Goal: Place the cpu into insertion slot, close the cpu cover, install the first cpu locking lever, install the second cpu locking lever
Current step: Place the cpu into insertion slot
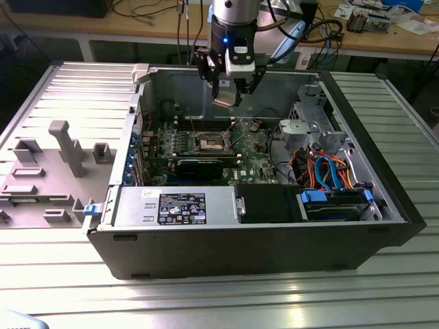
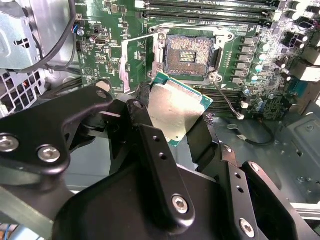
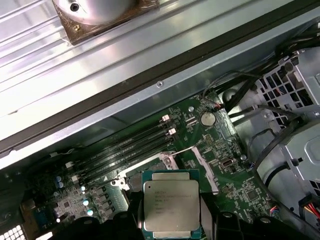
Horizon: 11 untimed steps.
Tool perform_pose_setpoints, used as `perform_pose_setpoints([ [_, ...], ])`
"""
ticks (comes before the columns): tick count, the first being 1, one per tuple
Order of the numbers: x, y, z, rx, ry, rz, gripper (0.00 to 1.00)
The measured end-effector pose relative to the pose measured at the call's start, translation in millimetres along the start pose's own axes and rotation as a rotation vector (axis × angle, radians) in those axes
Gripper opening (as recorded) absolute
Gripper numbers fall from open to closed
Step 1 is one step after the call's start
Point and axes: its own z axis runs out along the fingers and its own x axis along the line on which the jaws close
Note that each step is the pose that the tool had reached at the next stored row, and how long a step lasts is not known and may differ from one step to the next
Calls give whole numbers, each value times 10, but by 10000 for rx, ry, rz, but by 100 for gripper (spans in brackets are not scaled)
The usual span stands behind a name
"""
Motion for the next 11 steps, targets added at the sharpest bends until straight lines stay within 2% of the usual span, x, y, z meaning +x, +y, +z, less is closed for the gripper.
perform_pose_setpoints([
  [11, 0, 0, 4, -9, -42, 465, 55],
])
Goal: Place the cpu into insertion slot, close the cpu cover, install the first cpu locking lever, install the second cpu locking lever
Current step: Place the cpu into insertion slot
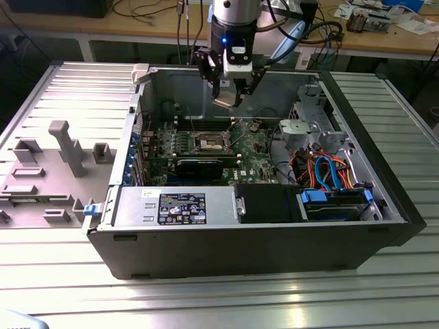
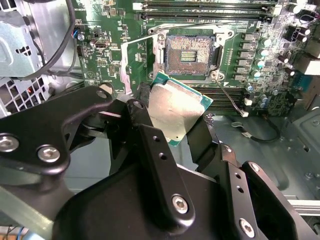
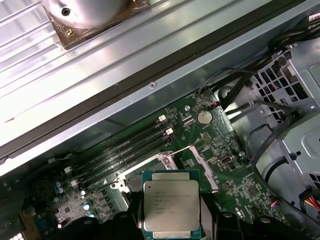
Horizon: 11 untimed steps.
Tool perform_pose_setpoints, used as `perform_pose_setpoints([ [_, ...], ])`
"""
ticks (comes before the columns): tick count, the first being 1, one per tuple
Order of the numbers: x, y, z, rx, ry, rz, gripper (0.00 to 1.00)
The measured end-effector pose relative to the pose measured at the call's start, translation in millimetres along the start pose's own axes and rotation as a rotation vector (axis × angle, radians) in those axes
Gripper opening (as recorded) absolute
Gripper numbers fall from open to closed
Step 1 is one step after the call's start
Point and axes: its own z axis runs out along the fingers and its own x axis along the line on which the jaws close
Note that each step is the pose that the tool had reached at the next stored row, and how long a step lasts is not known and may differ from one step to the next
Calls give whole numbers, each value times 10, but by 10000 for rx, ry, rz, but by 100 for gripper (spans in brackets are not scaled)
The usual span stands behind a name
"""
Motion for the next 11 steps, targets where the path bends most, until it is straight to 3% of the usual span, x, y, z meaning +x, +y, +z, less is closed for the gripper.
perform_pose_setpoints([
  [11, 0, -1, 4, -9, -40, 456, 55],
])
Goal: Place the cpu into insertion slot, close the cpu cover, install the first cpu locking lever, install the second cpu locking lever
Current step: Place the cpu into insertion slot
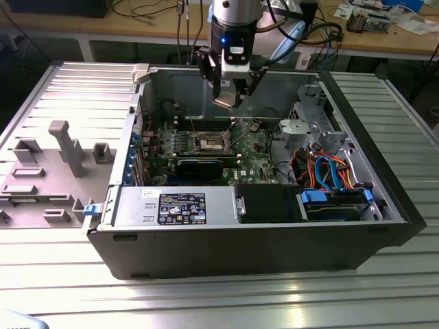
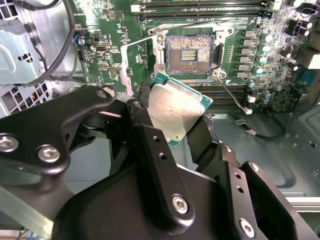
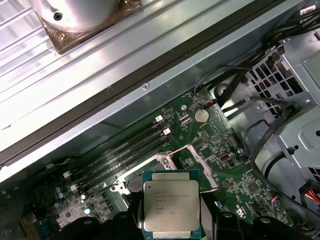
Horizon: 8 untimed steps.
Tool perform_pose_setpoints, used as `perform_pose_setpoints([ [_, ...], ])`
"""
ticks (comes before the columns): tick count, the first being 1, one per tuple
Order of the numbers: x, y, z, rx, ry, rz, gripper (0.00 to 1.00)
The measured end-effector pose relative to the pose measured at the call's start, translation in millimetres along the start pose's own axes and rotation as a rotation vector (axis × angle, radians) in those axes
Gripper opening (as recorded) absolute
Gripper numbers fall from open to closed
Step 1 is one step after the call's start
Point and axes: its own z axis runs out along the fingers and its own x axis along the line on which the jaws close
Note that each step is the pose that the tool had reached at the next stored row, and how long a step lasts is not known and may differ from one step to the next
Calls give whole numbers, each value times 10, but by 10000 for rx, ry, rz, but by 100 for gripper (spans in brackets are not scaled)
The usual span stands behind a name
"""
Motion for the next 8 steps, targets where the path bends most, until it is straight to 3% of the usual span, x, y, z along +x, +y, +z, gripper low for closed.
perform_pose_setpoints([
  [8, 0, 0, 3, -6, -28, 310, 55],
])
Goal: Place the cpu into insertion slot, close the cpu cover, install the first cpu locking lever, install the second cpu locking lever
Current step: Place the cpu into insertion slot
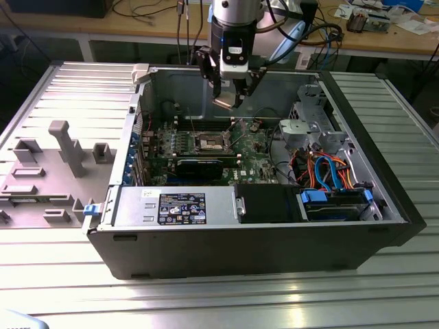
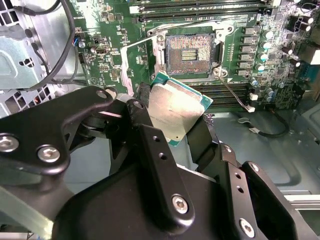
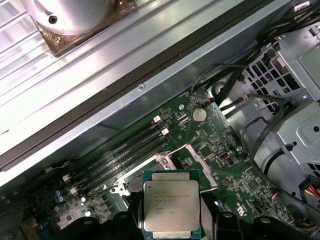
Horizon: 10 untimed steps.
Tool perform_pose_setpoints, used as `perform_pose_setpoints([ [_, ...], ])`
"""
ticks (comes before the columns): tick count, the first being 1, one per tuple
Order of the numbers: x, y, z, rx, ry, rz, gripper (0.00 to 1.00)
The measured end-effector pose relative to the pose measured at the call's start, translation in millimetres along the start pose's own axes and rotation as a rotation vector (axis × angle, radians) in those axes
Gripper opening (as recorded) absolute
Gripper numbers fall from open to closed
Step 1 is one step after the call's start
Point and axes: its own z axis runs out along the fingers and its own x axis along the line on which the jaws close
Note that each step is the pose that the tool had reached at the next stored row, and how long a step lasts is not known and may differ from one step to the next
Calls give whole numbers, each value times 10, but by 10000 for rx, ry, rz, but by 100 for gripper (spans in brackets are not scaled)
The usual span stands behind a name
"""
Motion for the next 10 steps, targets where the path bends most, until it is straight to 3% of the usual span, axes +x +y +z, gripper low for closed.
perform_pose_setpoints([
  [10, 0, 0, 3, -7, -33, 369, 55],
])
